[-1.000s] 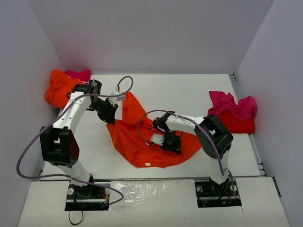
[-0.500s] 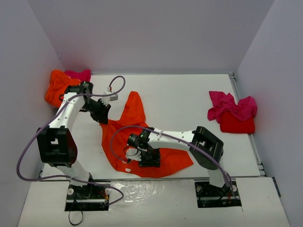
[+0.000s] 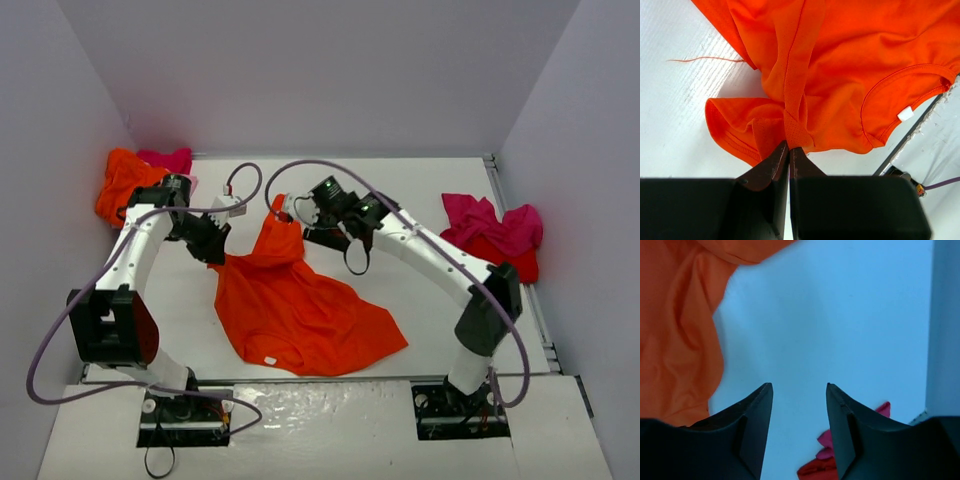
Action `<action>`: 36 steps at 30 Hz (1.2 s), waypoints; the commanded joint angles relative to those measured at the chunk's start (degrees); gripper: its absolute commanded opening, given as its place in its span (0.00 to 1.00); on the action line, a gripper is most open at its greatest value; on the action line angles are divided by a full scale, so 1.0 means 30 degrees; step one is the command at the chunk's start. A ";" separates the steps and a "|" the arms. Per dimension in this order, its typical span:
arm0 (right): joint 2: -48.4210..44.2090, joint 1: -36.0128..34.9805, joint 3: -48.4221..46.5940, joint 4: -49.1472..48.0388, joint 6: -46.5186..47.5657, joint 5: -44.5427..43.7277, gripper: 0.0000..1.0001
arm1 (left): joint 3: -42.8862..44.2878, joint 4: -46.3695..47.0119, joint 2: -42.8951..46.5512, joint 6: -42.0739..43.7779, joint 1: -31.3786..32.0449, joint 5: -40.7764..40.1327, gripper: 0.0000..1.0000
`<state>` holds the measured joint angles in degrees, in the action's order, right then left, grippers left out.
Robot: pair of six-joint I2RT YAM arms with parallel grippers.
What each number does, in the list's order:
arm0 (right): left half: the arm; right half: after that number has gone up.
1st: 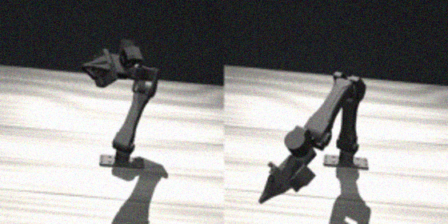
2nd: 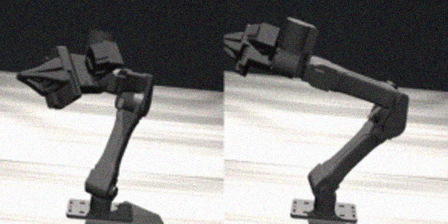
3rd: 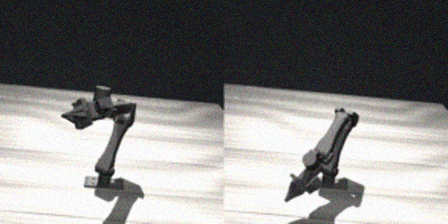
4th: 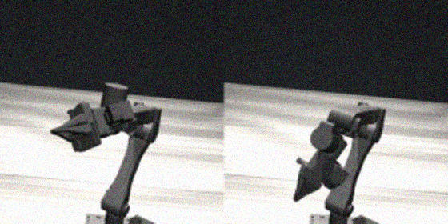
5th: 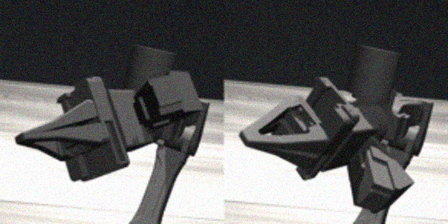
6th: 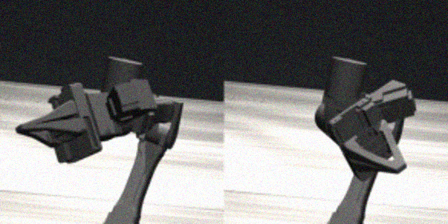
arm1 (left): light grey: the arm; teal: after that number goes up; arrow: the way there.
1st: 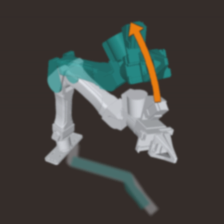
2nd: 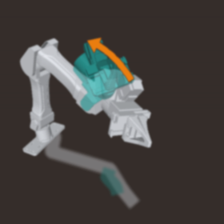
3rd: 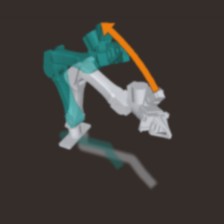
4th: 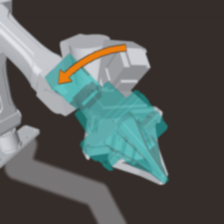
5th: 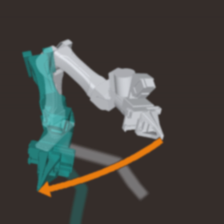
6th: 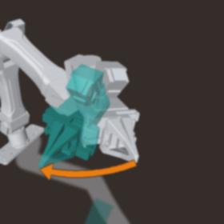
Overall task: Fold and stack the t-shirts
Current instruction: Flatten the tshirt out
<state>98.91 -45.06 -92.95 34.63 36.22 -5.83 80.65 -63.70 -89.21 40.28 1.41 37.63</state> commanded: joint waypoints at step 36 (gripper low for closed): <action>0.9128 -0.4265 -0.6759 -0.1647 0.0106 0.5912 0.33 | -0.1785 0.0684 0.5713 -0.1853 -0.0323 0.2749 0.00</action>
<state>125.05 -57.69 -109.50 33.35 35.59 10.21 73.47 -59.83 -76.18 35.82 -0.41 38.65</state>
